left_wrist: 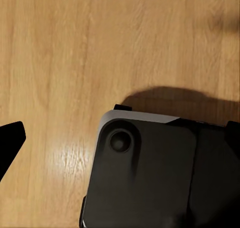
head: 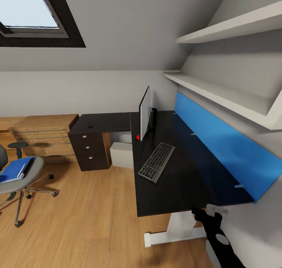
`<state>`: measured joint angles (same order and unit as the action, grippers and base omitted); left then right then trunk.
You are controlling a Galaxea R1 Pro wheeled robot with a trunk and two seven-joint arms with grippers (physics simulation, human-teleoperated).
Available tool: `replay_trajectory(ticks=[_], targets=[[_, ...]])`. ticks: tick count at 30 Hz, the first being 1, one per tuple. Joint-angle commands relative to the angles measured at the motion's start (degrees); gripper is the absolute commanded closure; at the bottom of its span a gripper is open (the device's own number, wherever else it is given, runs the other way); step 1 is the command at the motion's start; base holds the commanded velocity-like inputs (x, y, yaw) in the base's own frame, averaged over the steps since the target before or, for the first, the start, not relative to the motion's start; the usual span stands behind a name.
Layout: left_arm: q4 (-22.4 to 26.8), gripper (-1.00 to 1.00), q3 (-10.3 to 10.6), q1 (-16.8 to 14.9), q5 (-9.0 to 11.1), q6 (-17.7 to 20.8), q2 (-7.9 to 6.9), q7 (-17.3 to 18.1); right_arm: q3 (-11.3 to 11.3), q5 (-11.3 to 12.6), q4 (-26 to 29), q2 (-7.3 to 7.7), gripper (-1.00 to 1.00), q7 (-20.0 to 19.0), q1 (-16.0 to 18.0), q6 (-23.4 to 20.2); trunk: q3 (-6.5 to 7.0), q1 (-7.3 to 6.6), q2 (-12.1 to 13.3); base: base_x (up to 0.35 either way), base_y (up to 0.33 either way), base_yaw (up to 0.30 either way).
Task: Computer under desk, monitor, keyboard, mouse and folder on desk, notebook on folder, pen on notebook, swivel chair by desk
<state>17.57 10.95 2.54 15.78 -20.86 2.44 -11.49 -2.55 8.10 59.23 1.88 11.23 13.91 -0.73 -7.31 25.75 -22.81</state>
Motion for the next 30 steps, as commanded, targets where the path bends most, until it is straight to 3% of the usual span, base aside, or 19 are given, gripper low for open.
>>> replay_trajectory(ticks=[1, 5, 6, 7, 9, 11, 13, 20, 26, 29, 30], targets=[[0.1, -1.00, 0.5, 0.0, 0.5, -0.2, -0.04, -0.3, 0.1, 0.6, 0.4, -0.02, -1.00, 0.2, 1.1, -1.0, -0.12, 0.03, -0.1, 0.000, 0.000, 0.000], [0.2, -1.00, 0.5, 0.0, 0.5, -1.5, -0.08, -0.1, 0.1, 1.5, -2.4, -0.85, -1.00, 0.2, 8.0, -3.9, -0.12, 0.03, -0.1, 0.000, 0.000, 0.000], [0.2, -1.00, 0.4, 0.0, 0.5, -2.4, -0.10, -0.1, 0.2, 2.2, -8.7, -1.81, -1.00, 0.2, 14.3, -5.7, -0.12, 0.03, -0.1, 0.000, 0.000, 0.000], [0.2, -1.00, 0.4, 0.0, 0.5, -2.7, -0.12, 0.0, 0.2, 2.3, -12.4, -2.37, -1.00, 0.1, 17.7, -6.1, -0.12, 0.03, -0.1, 0.000, 0.000, 0.000], [0.2, -1.00, 0.4, 0.0, 0.5, -2.8, -0.10, 0.0, 0.2, 2.5, -16.6, -3.02, -1.00, 0.1, 21.0, -6.2, -0.12, 0.03, -0.1, 0.000, 0.000, 0.000], [0.2, -1.00, 0.4, 0.0, 0.5, -3.0, -0.03, 0.0, 0.1, 2.8, -27.3, -4.36, -1.00, 0.0, 28.7, -5.4, -0.12, 0.03, -0.1, 0.000, 0.000, 0.000], [0.2, -1.00, 0.4, 0.0, 0.5, -3.0, -0.05, 0.0, 0.1, 3.0, -32.8, -5.15, -1.00, 0.0, 32.4, -3.2, -0.12, 0.03, -0.1, 0.043, 0.000, 0.000], [3.5, -1.00, 0.3, 0.0, 0.5, -3.0, -0.39, -0.3, 0.0, 3.1, -36.9, -6.64, -1.00, 0.1, 34.8, 1.9, -0.12, 0.03, -0.1, 0.239, 0.000, 0.000], [13.6, -1.00, 0.2, -0.1, 0.6, 0.0, -0.56, -0.5, -0.3, 9.1, -37.1, -6.59, -1.00, 0.1, 34.9, 2.4, -0.12, 0.03, -0.1, 0.316, -0.023, 0.000], [23.9, -1.00, -0.5, -1.1, 0.6, 13.4, -0.59, -0.6, 0.0, 11.9, -37.2, -6.40, -1.00, 0.3, 35.0, 2.3, -0.12, 0.03, -0.1, 0.320, -0.061, 0.000], [25.7, -1.00, -0.9, -1.3, 0.6, 16.1, -0.59, -0.7, 0.1, 12.1, -37.2, -6.38, -1.00, 0.3, 35.0, 2.2, -0.12, 0.03, -0.1, 0.320, -0.067, 0.000]])
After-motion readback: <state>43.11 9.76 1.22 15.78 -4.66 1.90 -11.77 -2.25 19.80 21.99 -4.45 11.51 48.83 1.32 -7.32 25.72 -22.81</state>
